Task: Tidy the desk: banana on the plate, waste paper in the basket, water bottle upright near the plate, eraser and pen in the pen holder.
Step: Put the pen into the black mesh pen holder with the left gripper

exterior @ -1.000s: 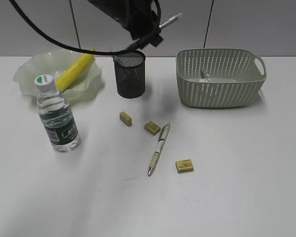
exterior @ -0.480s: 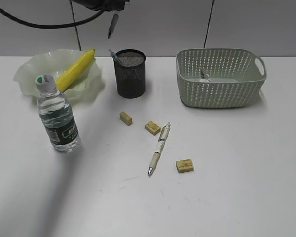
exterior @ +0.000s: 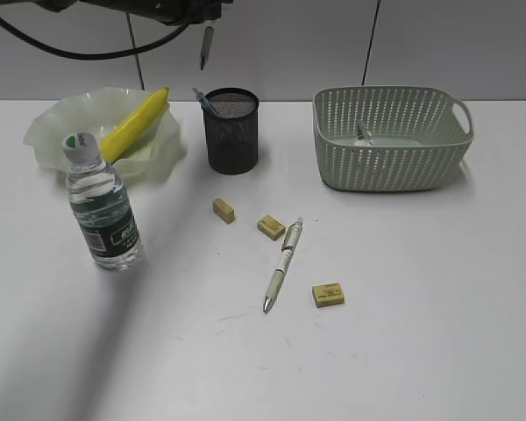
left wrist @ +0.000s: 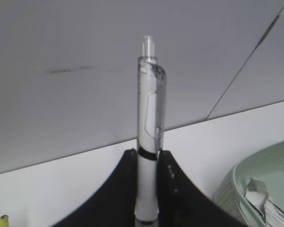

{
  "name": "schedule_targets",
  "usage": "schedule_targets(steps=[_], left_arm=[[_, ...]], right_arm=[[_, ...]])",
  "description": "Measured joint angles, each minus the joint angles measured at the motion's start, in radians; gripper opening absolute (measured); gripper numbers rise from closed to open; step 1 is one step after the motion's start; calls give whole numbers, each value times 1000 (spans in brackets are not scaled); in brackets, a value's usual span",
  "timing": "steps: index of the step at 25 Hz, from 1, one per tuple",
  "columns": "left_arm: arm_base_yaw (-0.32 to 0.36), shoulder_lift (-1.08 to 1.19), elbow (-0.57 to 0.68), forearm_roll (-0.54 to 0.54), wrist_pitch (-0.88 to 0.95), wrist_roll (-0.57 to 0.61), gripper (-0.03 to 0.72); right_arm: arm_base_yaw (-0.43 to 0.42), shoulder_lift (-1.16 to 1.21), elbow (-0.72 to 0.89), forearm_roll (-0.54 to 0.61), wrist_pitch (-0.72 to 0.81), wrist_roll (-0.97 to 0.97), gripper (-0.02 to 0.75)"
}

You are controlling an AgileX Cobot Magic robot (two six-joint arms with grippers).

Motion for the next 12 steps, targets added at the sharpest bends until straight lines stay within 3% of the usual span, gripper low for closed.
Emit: schedule_targets(steps=[12], left_arm=[[-65,-4,68,-2,-140,8,80]], right_arm=[[0,0,0,-1,1,0,457]])
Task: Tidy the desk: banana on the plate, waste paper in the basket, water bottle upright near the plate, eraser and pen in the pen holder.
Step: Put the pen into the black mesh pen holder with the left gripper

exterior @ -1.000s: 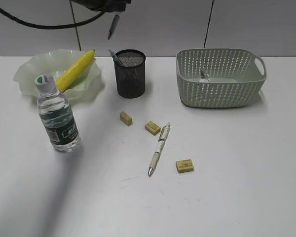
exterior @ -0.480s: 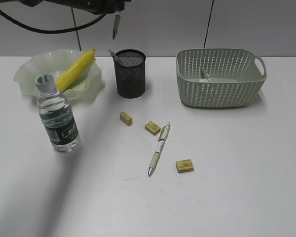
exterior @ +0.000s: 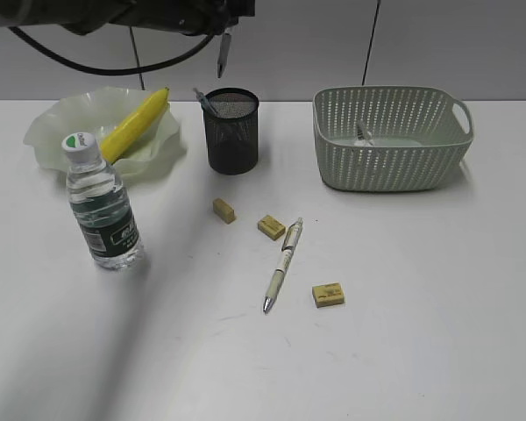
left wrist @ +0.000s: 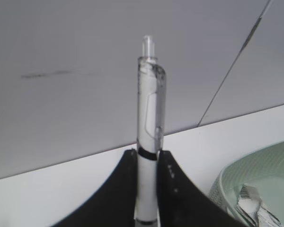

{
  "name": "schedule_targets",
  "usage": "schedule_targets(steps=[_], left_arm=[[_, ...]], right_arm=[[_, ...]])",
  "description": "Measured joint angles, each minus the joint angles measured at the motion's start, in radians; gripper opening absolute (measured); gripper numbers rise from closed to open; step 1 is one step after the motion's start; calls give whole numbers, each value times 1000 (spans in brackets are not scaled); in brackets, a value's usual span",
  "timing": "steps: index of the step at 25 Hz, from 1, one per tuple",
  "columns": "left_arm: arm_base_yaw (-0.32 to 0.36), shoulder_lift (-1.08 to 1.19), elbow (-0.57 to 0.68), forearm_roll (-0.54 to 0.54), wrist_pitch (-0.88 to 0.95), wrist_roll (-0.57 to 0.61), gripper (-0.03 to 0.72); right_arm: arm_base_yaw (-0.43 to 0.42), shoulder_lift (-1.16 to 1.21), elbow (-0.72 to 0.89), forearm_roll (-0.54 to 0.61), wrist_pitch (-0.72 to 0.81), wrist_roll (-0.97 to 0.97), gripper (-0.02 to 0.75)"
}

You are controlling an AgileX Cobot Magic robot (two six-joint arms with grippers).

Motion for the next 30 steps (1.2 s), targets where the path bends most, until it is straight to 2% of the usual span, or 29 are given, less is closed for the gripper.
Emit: schedule_targets(steps=[9,13,16,19,24,30], left_arm=[[-59,-77,201,-5,-328,0,80],[-116,-80,307,-9,-536,-5,80],[-145,-80,362,-7,-678,-62,80],[-140,-73,372,8,-717,-132,80],[-131,-35,372,143,-737,-194,80],[-131,27,372,166,-808,-210,80]], right_arm=[[0,0,0,0,0,0,457],[0,0,0,0,-1,0,457],[0,0,0,0,-1,0,457],[0,0,0,0,-1,0,457],[0,0,0,-2,-1,0,457],[0,0,0,-2,-1,0,457]])
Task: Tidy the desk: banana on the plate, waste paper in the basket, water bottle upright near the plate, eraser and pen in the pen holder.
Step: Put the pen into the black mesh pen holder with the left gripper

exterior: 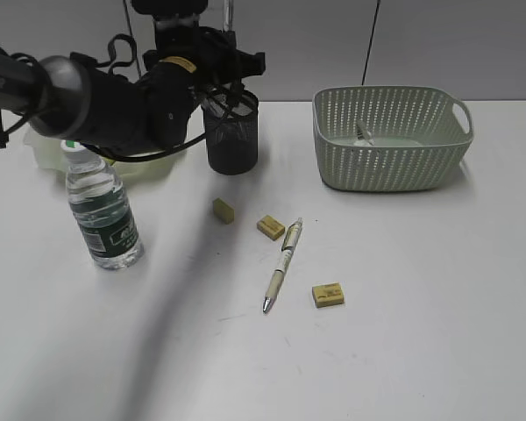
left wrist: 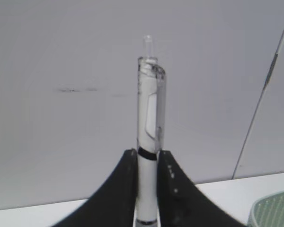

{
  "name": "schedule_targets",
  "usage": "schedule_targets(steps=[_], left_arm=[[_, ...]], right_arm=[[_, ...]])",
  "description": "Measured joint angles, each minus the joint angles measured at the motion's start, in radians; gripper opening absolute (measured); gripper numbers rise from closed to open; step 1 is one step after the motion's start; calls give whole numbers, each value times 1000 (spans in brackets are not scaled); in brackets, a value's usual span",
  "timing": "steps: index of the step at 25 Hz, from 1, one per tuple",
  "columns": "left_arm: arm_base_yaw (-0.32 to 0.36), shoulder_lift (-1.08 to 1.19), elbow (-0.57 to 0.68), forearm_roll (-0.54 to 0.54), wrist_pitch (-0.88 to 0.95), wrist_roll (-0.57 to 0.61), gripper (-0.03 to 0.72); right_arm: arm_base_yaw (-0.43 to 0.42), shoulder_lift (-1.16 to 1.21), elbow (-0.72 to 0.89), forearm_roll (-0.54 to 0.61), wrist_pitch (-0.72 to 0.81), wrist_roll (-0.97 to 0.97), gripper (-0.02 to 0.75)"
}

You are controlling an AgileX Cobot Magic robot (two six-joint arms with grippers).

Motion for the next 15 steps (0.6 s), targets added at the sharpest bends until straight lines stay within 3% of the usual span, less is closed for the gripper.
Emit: schedule_targets(steps=[12,15], left_arm=[[0,96,-38,15,-23,-7,81],[0,96,-40,16,-21,-7,150]], right_arm=[[0,-1,0,0,0,1,457],[0,-1,0,0,0,1,457]])
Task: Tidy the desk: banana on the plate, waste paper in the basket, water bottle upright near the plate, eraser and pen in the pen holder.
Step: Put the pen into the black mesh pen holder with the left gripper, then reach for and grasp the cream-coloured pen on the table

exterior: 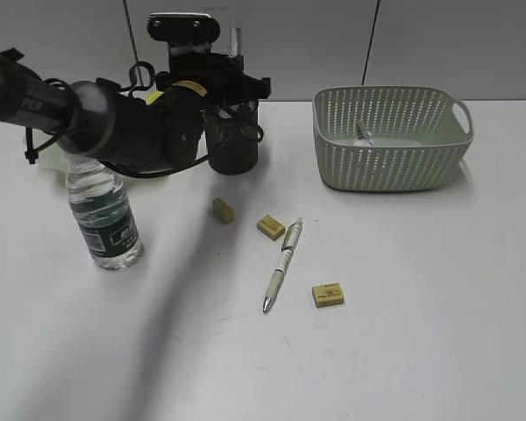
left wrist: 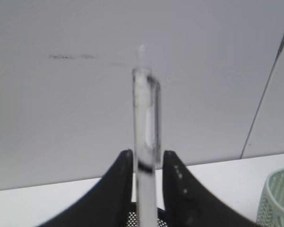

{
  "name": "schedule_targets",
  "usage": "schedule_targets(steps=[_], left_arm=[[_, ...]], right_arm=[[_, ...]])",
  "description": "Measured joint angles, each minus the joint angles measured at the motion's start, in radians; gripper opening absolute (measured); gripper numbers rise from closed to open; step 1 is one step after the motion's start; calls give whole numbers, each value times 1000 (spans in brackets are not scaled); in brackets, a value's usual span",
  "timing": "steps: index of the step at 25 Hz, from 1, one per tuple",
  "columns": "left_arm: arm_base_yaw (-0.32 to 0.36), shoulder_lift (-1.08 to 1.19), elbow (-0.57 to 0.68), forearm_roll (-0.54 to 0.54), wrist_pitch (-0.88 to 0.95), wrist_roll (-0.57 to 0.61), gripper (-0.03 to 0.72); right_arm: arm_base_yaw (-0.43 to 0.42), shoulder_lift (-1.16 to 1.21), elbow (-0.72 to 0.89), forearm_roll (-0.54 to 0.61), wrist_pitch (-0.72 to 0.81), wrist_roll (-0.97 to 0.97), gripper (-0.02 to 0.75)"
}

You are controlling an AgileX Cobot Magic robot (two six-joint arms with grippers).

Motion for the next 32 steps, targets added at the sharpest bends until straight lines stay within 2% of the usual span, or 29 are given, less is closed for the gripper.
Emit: schedule_targets(steps=[4,6,8,14,16,25,28,32], left_arm=[[0,0,-2,0,6,-1,349],[0,0,-3,0,6,-1,419],[0,-2,-3,0,6,-1,458],[-1,-115,-3,25,48,-1,477],[-1,-184,-3,44,122,-2,479],[-1,-505,-3,345,754,-2,480],[-1,-605,-3,392,991,-2,480],[-1,-732,-3,404,1291,-2,480]], right_arm=[[0,0,0,-1,0,0,457],[0,0,0,-1,0,0,457],[0,0,0,-1,0,0,457],[0,-2,0,-1,0,0,457],[0,-2,0,-1,0,0,457],[0,-2,0,-1,0,0,457],[0,-2,0,-1,0,0,457],[0,-2,0,-1,0,0,457]])
